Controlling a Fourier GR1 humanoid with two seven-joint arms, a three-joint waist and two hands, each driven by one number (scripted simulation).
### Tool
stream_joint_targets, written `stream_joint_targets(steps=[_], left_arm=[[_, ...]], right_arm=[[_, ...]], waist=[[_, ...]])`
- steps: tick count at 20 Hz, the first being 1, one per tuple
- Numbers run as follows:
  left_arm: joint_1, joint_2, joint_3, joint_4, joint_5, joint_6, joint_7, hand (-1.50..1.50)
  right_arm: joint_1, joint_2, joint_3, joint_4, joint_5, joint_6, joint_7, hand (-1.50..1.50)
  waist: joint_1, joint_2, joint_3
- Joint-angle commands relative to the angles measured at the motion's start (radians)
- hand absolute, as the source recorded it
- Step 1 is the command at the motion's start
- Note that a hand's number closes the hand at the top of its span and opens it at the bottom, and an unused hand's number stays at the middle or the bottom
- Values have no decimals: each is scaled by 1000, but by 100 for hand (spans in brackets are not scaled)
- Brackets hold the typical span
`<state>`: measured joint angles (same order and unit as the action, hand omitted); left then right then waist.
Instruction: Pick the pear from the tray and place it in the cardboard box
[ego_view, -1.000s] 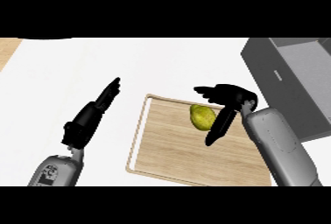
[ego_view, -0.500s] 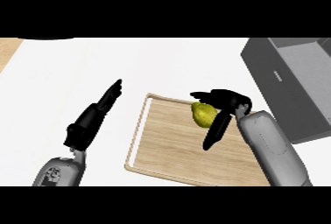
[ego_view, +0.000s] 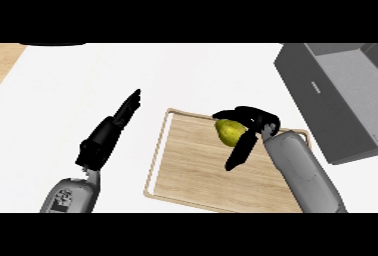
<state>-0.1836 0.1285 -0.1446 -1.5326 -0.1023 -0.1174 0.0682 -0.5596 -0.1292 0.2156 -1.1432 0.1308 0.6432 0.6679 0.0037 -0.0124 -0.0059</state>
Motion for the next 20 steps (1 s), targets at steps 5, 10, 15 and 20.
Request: stream_joint_targets(steps=[5,10,15,20], left_arm=[[-26,21,53,61,19,-52,-45,0],[-22,-11,41,2,3,-39,17,0],[11,8,63,-18,8,-20,32,0],[43,8,74,3,-1,-2,11,0]], right_arm=[[-9,60,16,78,66,-4,-58,150],[89,28,43,-39,166,-52,-121,150],[142,-338,127,-231,379,-88,-511,150],[198,-567,84,-401,519,-299,-775,150]], waist=[[1,14,6],[-4,12,6],[-62,-8,9],[-99,-9,12]])
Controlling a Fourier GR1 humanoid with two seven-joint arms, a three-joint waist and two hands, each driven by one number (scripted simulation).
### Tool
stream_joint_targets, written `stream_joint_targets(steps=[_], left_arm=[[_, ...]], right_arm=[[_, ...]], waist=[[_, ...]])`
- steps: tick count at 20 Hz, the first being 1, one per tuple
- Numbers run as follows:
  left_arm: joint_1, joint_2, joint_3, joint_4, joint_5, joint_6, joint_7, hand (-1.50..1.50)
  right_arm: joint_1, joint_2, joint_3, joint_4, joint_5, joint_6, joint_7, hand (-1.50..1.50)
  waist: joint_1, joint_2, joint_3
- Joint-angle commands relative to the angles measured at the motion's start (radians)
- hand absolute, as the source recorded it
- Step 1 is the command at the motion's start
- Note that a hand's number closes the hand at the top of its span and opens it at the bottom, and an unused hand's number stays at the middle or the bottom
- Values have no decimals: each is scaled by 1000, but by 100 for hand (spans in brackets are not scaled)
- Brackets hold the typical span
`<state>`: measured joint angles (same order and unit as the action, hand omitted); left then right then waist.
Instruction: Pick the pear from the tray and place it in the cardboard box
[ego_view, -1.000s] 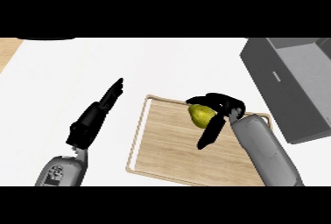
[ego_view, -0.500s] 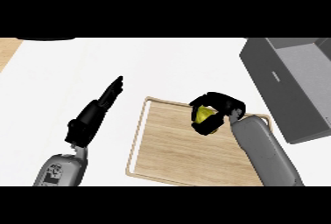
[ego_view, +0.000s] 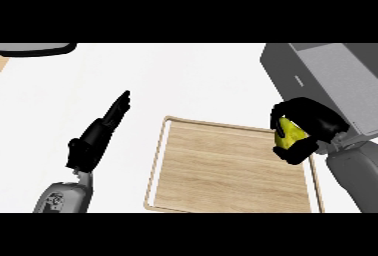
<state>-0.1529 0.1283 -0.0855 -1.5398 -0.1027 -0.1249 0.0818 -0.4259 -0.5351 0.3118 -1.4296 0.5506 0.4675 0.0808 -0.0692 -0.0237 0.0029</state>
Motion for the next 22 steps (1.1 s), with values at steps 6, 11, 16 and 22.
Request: stream_joint_targets(steps=[6,11,16,22], left_arm=[[14,22,24,-28,5,-3,3,0],[14,36,36,-28,29,-36,-14,0],[39,29,24,-64,21,-29,14,0],[60,22,-7,-68,-5,-41,-33,0]], right_arm=[[300,-354,-262,-180,51,-374,-492,150],[537,-404,-492,-259,-141,-381,-698,150],[663,-409,-743,-366,-386,-243,-746,150],[695,-421,-998,-352,-573,-60,-635,150]], waist=[[-15,9,0],[0,12,-2],[1,8,-4],[44,18,-4]])
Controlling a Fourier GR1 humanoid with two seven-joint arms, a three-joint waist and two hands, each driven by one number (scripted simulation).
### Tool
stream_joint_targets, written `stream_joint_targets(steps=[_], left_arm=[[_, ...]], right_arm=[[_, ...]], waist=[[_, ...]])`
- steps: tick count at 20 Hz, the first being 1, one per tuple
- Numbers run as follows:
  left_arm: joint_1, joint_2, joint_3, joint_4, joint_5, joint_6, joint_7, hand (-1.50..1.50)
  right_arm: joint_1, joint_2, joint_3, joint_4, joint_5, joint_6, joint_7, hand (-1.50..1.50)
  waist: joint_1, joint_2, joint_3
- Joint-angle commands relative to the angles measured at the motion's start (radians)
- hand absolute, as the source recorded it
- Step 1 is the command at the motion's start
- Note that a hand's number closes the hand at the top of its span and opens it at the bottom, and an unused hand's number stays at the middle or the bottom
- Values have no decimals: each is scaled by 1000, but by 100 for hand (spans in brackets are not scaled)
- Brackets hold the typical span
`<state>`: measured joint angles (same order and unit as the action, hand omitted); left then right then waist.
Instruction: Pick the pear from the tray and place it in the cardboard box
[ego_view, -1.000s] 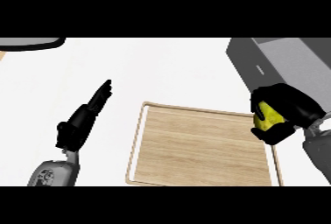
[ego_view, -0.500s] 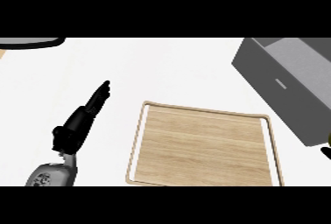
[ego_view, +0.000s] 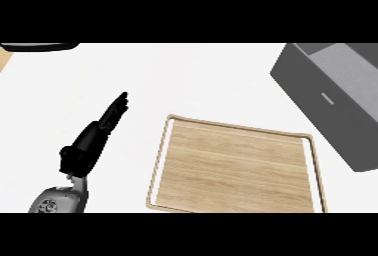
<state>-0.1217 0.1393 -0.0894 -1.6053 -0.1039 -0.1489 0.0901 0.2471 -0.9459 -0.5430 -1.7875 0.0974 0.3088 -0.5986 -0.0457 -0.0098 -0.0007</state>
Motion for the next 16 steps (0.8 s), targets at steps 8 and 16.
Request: stream_joint_targets(steps=[8,16], left_arm=[[-77,-20,12,82,-10,-26,-35,0],[-115,-70,-13,134,-58,5,-24,0]], right_arm=[[-160,-3,-114,27,-53,104,270,150],[-377,-28,2,188,-21,120,318,150]], waist=[[47,10,0],[49,11,0]])
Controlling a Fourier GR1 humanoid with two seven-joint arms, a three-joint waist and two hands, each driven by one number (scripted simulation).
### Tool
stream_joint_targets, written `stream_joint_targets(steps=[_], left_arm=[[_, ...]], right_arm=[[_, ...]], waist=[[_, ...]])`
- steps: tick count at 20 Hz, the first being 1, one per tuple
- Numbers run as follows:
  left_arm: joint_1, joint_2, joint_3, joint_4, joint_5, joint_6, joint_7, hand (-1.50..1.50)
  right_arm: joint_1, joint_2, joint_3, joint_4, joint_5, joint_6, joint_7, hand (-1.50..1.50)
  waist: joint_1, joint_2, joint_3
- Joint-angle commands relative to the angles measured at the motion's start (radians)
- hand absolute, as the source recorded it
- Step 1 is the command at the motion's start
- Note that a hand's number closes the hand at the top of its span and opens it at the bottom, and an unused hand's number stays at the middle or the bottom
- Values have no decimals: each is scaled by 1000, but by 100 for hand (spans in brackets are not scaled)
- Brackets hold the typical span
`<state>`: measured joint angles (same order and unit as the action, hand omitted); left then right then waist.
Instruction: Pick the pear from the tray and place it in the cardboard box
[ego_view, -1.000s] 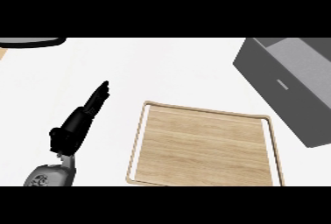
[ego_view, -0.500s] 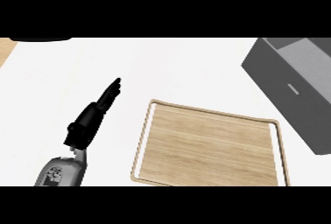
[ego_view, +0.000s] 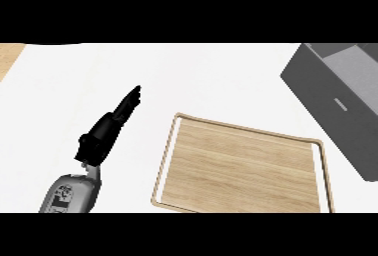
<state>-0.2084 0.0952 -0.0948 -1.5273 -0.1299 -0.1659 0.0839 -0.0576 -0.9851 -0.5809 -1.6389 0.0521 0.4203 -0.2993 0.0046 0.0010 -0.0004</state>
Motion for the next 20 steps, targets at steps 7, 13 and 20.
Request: stream_joint_targets(steps=[7,13,20], left_arm=[[18,12,18,75,-7,-31,-102,0],[-15,7,26,57,5,-42,-58,0],[-29,22,52,43,8,-45,-44,0]], right_arm=[[-323,13,218,260,125,-82,56,150],[-511,36,345,464,289,-167,-2,150],[-563,188,467,625,476,-337,-55,150]], waist=[[14,5,0],[20,7,0],[15,5,0]])
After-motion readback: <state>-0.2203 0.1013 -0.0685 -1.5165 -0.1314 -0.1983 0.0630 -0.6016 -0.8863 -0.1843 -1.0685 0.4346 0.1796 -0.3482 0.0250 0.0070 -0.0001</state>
